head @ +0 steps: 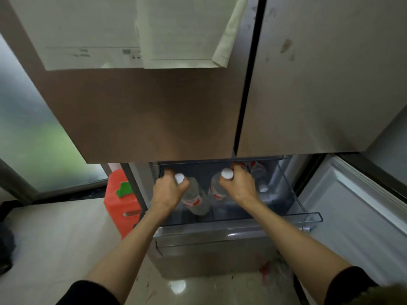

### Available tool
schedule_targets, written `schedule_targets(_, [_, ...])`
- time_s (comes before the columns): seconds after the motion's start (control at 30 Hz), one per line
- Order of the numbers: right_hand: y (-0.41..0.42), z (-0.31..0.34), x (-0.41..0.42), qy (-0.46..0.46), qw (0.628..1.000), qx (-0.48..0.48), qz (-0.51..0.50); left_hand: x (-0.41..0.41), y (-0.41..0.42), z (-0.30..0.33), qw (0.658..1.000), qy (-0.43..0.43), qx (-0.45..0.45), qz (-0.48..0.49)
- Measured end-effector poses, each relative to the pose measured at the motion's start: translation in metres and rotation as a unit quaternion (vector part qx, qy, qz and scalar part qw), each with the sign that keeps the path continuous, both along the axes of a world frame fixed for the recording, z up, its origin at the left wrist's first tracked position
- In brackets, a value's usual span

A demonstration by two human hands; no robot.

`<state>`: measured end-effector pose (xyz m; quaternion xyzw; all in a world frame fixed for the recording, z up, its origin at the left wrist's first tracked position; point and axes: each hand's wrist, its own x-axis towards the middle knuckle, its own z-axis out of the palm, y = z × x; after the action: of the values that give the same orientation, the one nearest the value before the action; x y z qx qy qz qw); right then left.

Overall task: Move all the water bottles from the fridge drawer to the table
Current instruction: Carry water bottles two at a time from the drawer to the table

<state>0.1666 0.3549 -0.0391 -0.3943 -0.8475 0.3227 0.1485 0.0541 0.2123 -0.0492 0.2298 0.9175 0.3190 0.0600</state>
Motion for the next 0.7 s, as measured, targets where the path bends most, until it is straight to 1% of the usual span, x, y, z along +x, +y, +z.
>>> schedule_targets(0.13, [-0.010, -0.002, -0.001, 0.030, 0.999, 0.003, 0.032, 0.007, -0.002, 0.006, 0.999, 0.018, 0.018, -0.027])
schedule_targets(0.3, [-0.006, -0.006, 0.003, 0.047, 0.998, -0.018, 0.040, 0.014, 0.000, 0.003, 0.997, 0.038, 0.052, -0.045])
schedule_targets(0.4, [-0.001, -0.010, 0.002, 0.042, 0.995, -0.051, 0.071, 0.016, 0.000, -0.004, 0.993, 0.023, 0.097, -0.056])
schedule_targets(0.5, [0.005, -0.018, 0.006, 0.022, 0.991, -0.052, 0.120, 0.016, 0.000, -0.013, 0.992, 0.009, 0.099, -0.080])
schedule_targets(0.53, [0.009, -0.021, 0.009, 0.019, 0.988, -0.062, 0.137, 0.014, -0.001, -0.017, 0.991, -0.006, 0.097, -0.090])
schedule_targets(0.6, [0.015, -0.026, 0.014, 0.015, 0.977, -0.109, 0.181, 0.009, -0.005, -0.024, 0.985, -0.065, 0.099, -0.123])
schedule_targets(0.7, [0.019, -0.027, 0.017, -0.003, 0.954, -0.179, 0.242, 0.005, -0.013, -0.033, 0.959, -0.163, 0.114, -0.200])
